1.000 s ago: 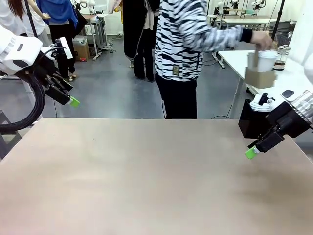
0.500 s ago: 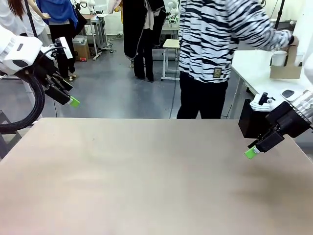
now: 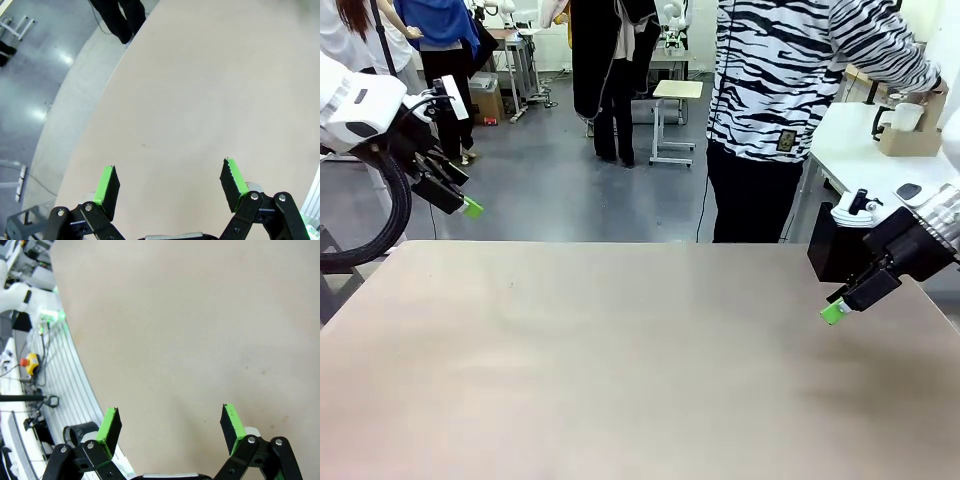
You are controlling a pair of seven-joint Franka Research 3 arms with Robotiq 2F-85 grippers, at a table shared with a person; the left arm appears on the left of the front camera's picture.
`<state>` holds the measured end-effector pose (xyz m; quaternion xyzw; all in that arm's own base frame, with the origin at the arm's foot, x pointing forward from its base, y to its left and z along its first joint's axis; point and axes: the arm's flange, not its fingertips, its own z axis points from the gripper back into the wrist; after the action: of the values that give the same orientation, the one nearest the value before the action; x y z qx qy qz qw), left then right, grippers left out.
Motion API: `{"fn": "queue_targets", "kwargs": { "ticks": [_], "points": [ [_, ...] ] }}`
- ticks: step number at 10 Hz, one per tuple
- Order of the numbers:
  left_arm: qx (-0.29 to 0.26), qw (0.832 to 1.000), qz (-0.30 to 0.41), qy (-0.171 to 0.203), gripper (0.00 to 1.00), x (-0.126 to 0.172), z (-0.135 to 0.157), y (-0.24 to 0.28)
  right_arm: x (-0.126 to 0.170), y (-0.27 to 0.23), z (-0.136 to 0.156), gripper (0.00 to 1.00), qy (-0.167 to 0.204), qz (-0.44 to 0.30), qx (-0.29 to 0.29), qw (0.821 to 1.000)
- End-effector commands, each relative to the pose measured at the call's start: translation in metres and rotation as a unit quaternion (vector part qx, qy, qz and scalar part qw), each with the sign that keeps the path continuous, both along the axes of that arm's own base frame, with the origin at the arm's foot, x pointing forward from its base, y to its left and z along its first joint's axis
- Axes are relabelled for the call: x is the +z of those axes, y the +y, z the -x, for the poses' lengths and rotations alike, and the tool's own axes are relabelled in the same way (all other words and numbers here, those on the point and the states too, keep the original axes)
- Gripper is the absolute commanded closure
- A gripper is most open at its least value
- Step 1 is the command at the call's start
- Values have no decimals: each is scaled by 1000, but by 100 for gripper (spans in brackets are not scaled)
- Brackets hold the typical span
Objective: Pour a drink into a cup and package it in a carrier.
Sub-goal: Insert the held 600 ml Paper Cup into the Cup Carrier.
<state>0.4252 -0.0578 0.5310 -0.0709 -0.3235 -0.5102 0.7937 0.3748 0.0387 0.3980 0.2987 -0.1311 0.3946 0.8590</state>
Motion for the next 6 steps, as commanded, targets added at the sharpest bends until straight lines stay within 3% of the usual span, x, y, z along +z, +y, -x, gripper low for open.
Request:
{"fn": "queue_targets", "kwargs": {
  "ticks": [1,6],
  "points": [
    [-2,1000,4,1,0,0,0,1,-3,-2,0,0,-8,-14,7,1000],
    [-2,1000,4,1,0,0,0,1,-3,-2,0,0,-8,-14,7,1000]
  ]
}}
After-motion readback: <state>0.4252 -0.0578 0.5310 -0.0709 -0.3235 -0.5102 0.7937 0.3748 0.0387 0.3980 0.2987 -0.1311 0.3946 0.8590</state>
